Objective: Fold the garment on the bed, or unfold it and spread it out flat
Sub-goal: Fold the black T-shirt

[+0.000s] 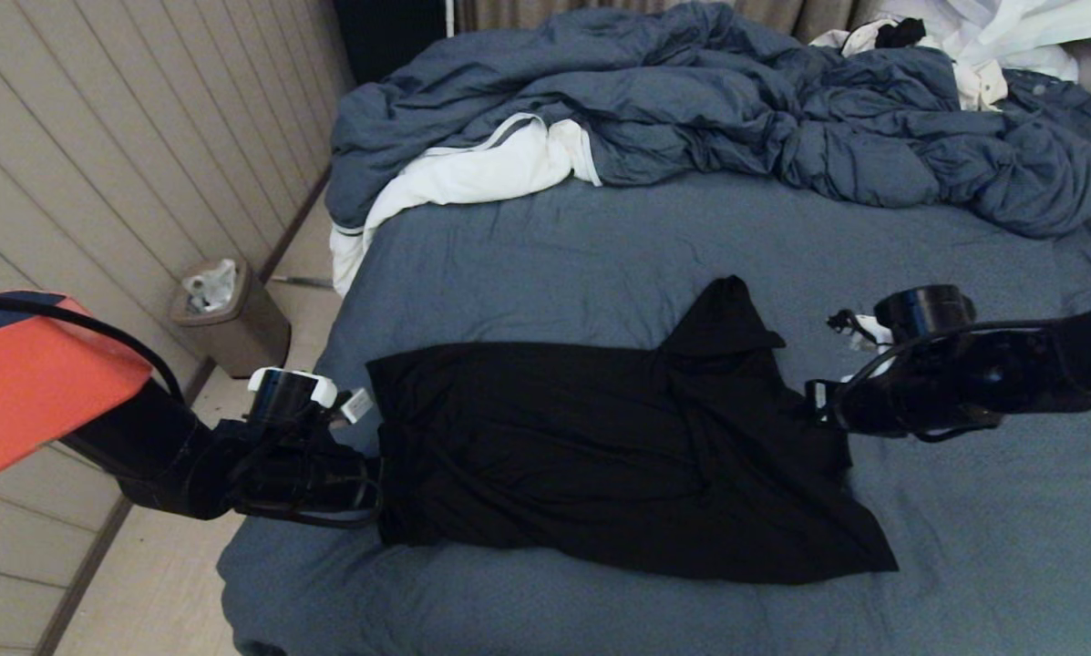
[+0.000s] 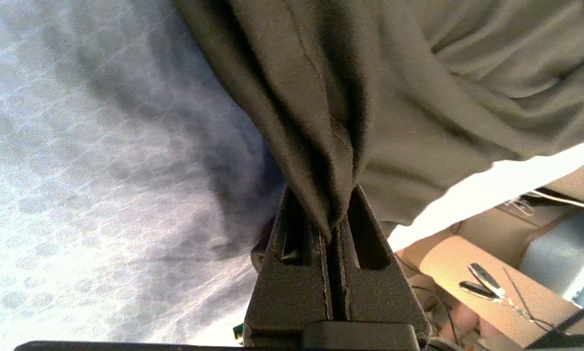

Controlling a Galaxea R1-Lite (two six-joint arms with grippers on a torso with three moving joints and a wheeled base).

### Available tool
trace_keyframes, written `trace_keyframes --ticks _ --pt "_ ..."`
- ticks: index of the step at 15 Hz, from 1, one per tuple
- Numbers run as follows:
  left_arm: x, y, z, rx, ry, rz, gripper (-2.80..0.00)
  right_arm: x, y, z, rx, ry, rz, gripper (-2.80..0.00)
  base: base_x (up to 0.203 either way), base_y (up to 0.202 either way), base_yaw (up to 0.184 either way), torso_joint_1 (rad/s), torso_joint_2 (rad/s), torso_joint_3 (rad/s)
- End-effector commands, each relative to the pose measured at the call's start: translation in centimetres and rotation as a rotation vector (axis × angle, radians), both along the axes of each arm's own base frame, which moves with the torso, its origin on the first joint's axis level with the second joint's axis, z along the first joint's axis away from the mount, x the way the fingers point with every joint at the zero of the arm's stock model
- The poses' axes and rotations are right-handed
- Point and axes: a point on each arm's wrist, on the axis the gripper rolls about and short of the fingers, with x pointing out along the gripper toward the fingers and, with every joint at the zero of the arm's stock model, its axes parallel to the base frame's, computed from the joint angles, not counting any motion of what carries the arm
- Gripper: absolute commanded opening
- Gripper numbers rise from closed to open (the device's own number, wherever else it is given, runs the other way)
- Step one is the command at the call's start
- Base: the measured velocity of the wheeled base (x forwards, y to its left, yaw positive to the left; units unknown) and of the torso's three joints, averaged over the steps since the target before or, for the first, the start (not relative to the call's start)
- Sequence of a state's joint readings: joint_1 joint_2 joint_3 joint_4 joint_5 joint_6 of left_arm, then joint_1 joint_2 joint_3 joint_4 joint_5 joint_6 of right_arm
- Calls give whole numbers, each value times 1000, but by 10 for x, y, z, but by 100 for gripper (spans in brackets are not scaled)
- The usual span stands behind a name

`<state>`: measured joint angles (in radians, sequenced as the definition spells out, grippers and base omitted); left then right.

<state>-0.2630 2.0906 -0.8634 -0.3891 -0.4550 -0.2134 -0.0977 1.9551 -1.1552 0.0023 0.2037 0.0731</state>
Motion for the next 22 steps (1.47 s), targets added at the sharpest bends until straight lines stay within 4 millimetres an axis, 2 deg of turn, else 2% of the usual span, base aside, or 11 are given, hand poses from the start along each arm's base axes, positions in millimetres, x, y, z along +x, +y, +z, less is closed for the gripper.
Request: trace_keyframes --ticks 1,3,5,7,9,13,17,22 --pt "-1 0 0 -1 1 2 -280 -21 -26 22 53 60 46 0 0 0 0 0 0 0" --pt "-2 -1 -1 0 4 -2 -280 -37 -45 21 18 172 130 0 0 0 0 0 0 0" --pt "-2 -1 -1 0 4 -3 -280 -48 -59 2 17 293 183 0 0 0 0 0 0 0" --pt "-2 -2 0 -7 11 6 -280 -62 -55 -21 37 382 216 0 0 0 0 0 0 0" --pt "-2 -2 0 -8 11 7 -280 -70 -52 -40 34 395 230 0 0 0 0 0 0 0" --pt "-2 -1 -1 -7 13 7 -280 -68 -36 -77 9 378 282 0 0 0 0 0 0 0" --pt "-1 -2 -3 -6 16 8 -280 -65 -34 -80 3 364 285 0 0 0 0 0 0 0" --pt "0 -2 -3 -9 18 10 -280 -52 -34 -82 -8 314 262 0 0 0 0 0 0 0"
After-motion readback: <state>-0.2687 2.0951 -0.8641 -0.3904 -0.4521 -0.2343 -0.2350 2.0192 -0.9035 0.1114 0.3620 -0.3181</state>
